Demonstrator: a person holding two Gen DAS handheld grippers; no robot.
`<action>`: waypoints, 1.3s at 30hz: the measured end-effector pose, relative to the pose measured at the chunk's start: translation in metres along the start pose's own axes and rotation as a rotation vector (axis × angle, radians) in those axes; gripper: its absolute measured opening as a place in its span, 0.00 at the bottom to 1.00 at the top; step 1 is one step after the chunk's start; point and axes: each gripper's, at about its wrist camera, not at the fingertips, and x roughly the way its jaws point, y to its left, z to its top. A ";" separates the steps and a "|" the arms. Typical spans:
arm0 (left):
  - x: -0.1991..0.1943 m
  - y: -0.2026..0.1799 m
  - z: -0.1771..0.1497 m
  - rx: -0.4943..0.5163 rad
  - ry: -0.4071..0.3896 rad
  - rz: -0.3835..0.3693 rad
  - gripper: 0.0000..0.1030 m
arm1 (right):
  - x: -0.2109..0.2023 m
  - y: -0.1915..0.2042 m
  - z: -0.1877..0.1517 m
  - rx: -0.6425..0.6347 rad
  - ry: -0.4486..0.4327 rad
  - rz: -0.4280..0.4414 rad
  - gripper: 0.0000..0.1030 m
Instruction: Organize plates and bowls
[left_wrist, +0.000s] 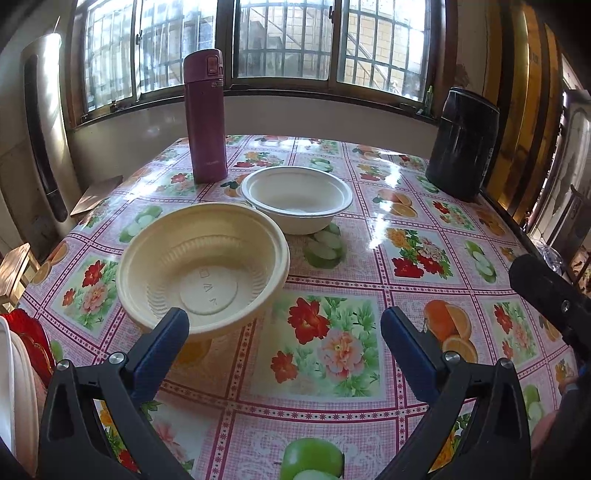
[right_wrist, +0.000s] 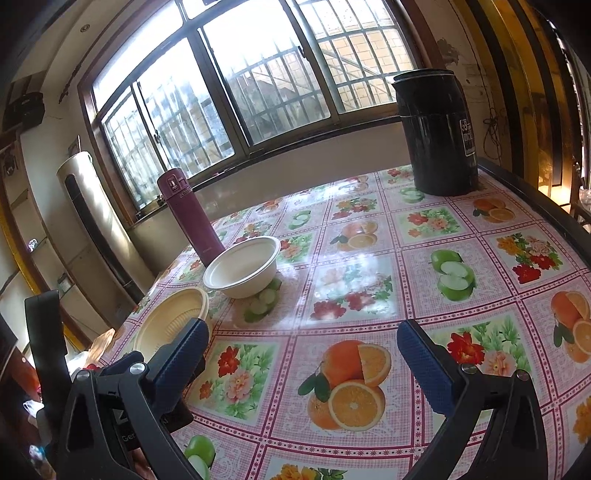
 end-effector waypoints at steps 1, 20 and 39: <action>0.000 0.000 0.000 0.001 0.002 0.001 1.00 | 0.000 0.000 0.000 0.003 0.002 0.000 1.00; 0.006 -0.004 -0.005 0.034 0.034 -0.006 1.00 | 0.010 -0.005 -0.004 0.033 0.044 0.003 1.00; 0.001 -0.005 -0.004 0.033 0.013 -0.015 1.00 | 0.009 -0.005 -0.004 0.040 0.045 0.001 1.00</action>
